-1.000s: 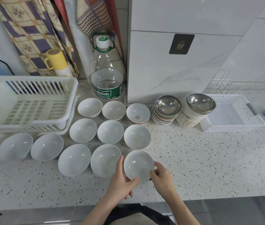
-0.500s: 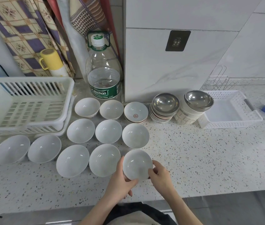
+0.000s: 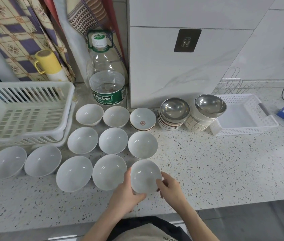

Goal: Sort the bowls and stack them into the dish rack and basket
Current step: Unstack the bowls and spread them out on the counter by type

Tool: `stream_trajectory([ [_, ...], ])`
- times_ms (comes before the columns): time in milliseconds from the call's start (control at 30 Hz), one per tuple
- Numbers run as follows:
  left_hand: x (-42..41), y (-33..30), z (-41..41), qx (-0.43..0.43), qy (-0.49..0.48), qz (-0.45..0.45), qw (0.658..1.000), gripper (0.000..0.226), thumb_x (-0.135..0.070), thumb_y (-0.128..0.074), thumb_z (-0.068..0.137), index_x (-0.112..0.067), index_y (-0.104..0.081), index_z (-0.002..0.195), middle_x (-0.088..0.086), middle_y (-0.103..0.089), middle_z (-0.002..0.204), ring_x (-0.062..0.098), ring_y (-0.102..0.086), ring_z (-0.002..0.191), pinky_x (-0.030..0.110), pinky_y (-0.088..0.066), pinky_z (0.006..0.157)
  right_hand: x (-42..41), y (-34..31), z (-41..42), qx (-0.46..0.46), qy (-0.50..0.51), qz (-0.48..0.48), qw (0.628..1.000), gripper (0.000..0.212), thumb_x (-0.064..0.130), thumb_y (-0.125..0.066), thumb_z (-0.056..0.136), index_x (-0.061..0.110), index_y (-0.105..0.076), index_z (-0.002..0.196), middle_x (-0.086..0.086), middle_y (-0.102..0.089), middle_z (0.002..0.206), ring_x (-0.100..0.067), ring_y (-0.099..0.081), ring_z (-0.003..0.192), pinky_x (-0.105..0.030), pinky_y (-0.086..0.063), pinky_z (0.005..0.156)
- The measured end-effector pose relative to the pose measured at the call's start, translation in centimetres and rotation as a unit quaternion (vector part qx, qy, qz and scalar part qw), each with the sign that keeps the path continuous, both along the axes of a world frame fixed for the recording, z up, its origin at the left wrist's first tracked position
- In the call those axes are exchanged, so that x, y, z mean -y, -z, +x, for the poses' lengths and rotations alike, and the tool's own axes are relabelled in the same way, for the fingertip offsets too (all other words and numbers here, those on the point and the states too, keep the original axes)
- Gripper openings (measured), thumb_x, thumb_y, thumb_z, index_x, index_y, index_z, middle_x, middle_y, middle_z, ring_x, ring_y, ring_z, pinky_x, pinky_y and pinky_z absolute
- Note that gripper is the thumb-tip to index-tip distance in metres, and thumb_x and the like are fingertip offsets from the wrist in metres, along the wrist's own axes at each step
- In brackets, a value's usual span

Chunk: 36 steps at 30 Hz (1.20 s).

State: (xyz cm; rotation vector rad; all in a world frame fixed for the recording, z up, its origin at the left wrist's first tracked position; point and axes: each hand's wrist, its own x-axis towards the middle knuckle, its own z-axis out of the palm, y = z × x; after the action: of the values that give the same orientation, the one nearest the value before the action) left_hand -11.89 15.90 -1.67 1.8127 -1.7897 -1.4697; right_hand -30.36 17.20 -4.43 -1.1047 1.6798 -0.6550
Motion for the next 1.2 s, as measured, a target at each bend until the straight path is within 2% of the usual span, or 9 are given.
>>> stream_trajectory([
  [167, 0.6, -0.2, -0.1, 0.064, 0.02, 0.01, 0.998, 0.093, -0.04, -0.071, 0.078, -0.034, -0.012, 0.149, -0.001, -0.066, 0.101, 0.018, -0.068, 0.085, 0.041, -0.06, 0.066, 0.4, -0.8, -0.2, 0.01, 0.002, 0.021, 1.0, 0.023, 0.027, -0.047, 0.097, 0.036, -0.066, 0.104, -0.001, -0.066, 0.065, -0.007, -0.048, 0.049, -0.02, -0.044, 0.049],
  [367, 3.0, -0.4, 0.5, 0.078, 0.009, 0.018, 0.997, 0.048, -0.053, -0.053, 0.09, -0.026, -0.042, 0.129, -0.001, -0.072, 0.064, 0.003, -0.054, 0.039, 0.021, -0.044, 0.04, 2.0, -1.1, -1.5, -0.056, 0.004, 0.035, 0.998, 0.04, 0.032, -0.048, 0.095, 0.002, -0.056, 0.071, 0.002, -0.062, 0.057, -0.012, -0.04, 0.051, -0.027, -0.03, 0.051],
  [467, 5.3, -0.9, 0.9, 0.059, -0.035, 0.008, 0.998, 0.033, -0.05, -0.052, 0.092, -0.026, -0.055, 0.114, -0.004, -0.072, 0.059, -0.002, -0.057, 0.042, 0.016, -0.04, 0.041, 3.9, -1.4, -2.1, -0.08, 0.057, 0.011, 0.995, 0.044, 0.035, -0.051, 0.095, -0.001, -0.059, 0.071, -0.001, -0.064, 0.057, -0.005, -0.037, 0.04, -0.026, -0.03, 0.048],
  [600, 9.4, -1.4, 0.6, 0.034, -0.095, -0.046, 0.994, 0.029, -0.043, -0.054, 0.095, -0.024, -0.059, 0.115, -0.008, -0.071, 0.06, -0.006, -0.059, 0.05, 0.026, -0.044, 0.055, 7.1, -3.0, -2.7, -0.066, 0.108, -0.025, 0.992, 0.037, 0.03, -0.053, 0.095, 0.005, -0.066, 0.071, 0.004, -0.064, 0.055, -0.003, -0.039, 0.039, -0.021, -0.031, 0.042],
  [700, 13.2, -1.8, -0.3, 0.031, -0.114, -0.064, 0.991, 0.041, -0.042, -0.053, 0.095, -0.02, -0.051, 0.131, -0.008, -0.072, 0.069, 0.007, -0.061, 0.064, 0.034, -0.05, 0.07, 9.4, -4.4, -2.9, -0.052, 0.165, -0.058, 0.983, 0.029, 0.031, -0.054, 0.095, 0.015, -0.069, 0.077, 0.001, -0.068, 0.064, -0.003, -0.05, 0.047, -0.02, -0.038, 0.045],
  [800, 16.9, -1.7, -1.2, 0.042, -0.105, -0.064, 0.992, 0.056, -0.043, -0.051, 0.096, -0.016, -0.037, 0.143, 0.003, -0.074, 0.097, 0.025, -0.063, 0.086, 0.039, -0.05, 0.083, 10.9, -5.5, -3.2, -0.047, 0.241, -0.111, 0.963, 0.015, 0.034, -0.052, 0.095, 0.025, -0.064, 0.098, 0.0, -0.068, 0.067, 0.005, -0.056, 0.049, -0.02, -0.042, 0.048],
  [1000, 22.1, -1.2, -3.0, 0.108, -0.09, -0.058, 0.988, 0.061, -0.035, -0.05, 0.099, -0.007, -0.027, 0.148, 0.021, -0.062, 0.126, 0.039, -0.058, 0.116, 0.042, -0.048, 0.093, 14.2, -6.7, -5.1, -0.032, 0.334, -0.133, 0.932, 0.045, 0.042, -0.054, 0.092, 0.023, -0.045, 0.132, -0.007, -0.069, 0.075, -0.006, -0.06, 0.065, -0.027, -0.044, 0.058],
  [1100, 23.0, -0.7, -3.3, 0.108, -0.086, -0.058, 0.989, 0.055, -0.031, -0.052, 0.098, -0.015, -0.033, 0.146, 0.016, -0.062, 0.129, 0.038, -0.06, 0.115, 0.041, -0.048, 0.094, 15.5, -6.9, -5.9, -0.05, 0.333, -0.106, 0.936, 0.058, 0.05, -0.052, 0.088, 0.024, -0.041, 0.138, -0.012, -0.07, 0.077, -0.001, -0.051, 0.057, -0.025, -0.04, 0.054],
  [1200, 23.3, -0.2, -3.5, 0.067, -0.09, -0.055, 0.992, 0.045, -0.021, -0.056, 0.093, -0.024, -0.043, 0.136, 0.01, -0.067, 0.12, 0.037, -0.067, 0.101, 0.046, -0.052, 0.093, 16.5, -6.9, -6.3, -0.069, 0.329, -0.085, 0.938, 0.061, 0.051, -0.05, 0.086, 0.025, -0.039, 0.141, 0.003, -0.066, 0.064, 0.002, -0.052, 0.057, -0.024, -0.038, 0.053],
])
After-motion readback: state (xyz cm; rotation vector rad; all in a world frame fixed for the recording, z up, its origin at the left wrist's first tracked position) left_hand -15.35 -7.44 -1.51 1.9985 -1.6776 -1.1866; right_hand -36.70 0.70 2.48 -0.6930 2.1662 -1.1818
